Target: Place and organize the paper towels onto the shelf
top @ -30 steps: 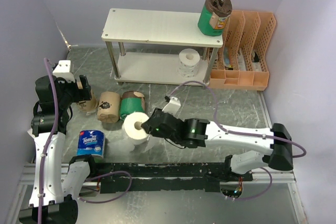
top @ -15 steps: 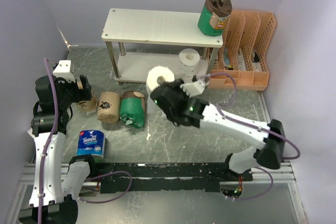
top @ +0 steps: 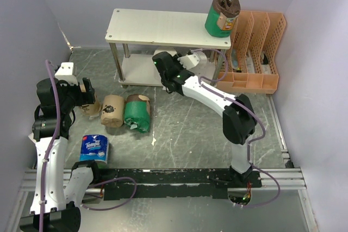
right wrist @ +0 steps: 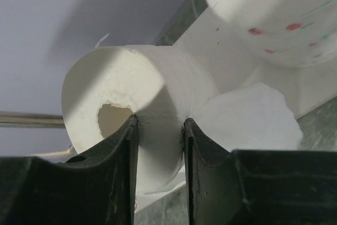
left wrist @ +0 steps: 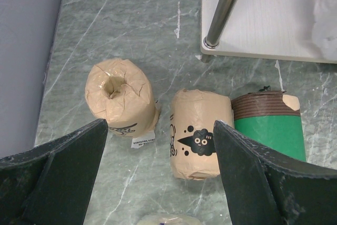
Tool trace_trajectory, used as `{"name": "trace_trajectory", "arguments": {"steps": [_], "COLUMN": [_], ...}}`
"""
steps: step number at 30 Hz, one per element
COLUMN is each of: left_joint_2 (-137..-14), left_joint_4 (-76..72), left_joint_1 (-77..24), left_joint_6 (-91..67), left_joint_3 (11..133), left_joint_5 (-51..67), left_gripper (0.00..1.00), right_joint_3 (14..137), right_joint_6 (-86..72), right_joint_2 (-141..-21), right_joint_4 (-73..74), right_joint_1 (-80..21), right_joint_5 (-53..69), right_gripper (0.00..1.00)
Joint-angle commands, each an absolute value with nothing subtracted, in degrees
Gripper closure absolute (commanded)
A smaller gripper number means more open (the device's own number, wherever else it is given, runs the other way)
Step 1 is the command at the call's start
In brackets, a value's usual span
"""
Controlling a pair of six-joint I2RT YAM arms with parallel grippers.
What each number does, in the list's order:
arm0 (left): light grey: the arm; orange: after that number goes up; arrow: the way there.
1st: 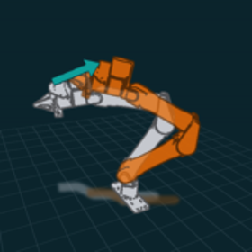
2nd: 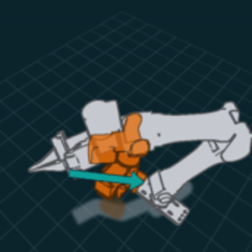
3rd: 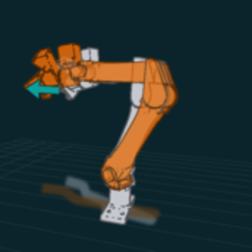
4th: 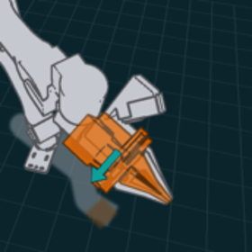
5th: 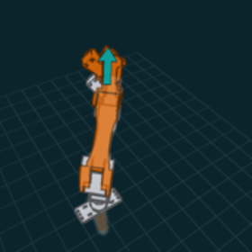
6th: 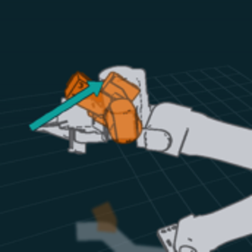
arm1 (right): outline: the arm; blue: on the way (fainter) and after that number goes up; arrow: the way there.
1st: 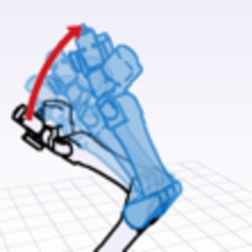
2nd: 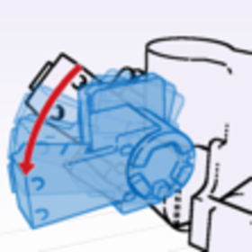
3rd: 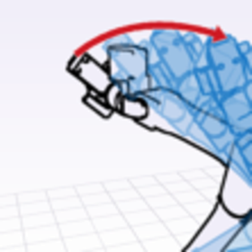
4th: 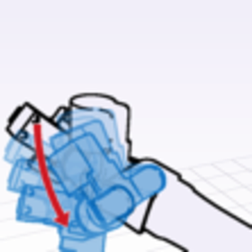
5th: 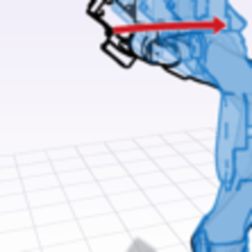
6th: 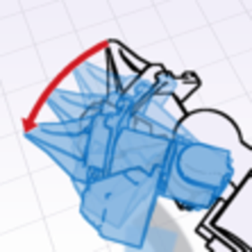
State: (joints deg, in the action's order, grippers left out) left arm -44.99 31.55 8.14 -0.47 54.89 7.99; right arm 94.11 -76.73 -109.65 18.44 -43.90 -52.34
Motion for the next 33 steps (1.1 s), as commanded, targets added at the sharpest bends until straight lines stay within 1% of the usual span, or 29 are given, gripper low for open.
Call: {"name": "trace_trajectory", "arguments": {"steps": [1, 5, 11, 15, 21, 30, 31, 32, 33], "left_joint_2": [-44.5, -44.4, -44.4, -44.4, -44.3, -44.8, -44.9, -44.9, -44.9], "left_joint_4": [30.1, 30.0, 29.8, 29.8, 29.8, 29.8, 29.8, 29.8, 29.8], "left_joint_1": [8.1, 7.8, 7.8, 7.7, 7.8, 7.8, 7.9, 7.9, 7.9], "left_joint_6": [-0.5, -0.4, -0.4, -0.4, -0.2, -0.3, -0.3, -0.3, -0.4], "left_joint_3": [54.9, 54.7, 54.5, 54.5, 54.5, 54.6, 54.7, 54.7, 54.7], "left_joint_5": [8.0, 7.7, 7.8, 7.8, 7.7, 7.9, 7.9, 7.8, 8.0], "left_gripper": [0.06, 0.06, 0.07, 0.06, 0.06, 0.06, 0.07, 0.06, 0.06], "right_joint_3": [100.1, 100.9, 96.4, 93.1, 92.4, 89.8, 89.4, 89.0, 88.6], "right_joint_6": [-74.9, -77.4, -80.1, -79.7, -79.6, -77.6, -77.2, -76.8, -75.6], "right_joint_2": [-112.6, -114.3, -112.4, -110.8, -110.9, -107.5, -107.0, -106.9, -106.5], "right_joint_4": [15.0, 17.3, 18.8, 17.6, 19.6, 20.0, 19.6, 19.1, 18.0], "right_joint_1": [-42.6, -40.9, -38.6, -37.6, -35.5, -34.8, -34.7, -34.6, -34.5], "right_joint_5": [-49.7, -49.2, -48.7, -48.5, -46.1, -48.4, -48.4, -48.5, -48.0], "right_gripper": [1.0, 1.0, 1.0, 1.0, 1.0, 1.0, 0.98, 0.93, 0.86]}}
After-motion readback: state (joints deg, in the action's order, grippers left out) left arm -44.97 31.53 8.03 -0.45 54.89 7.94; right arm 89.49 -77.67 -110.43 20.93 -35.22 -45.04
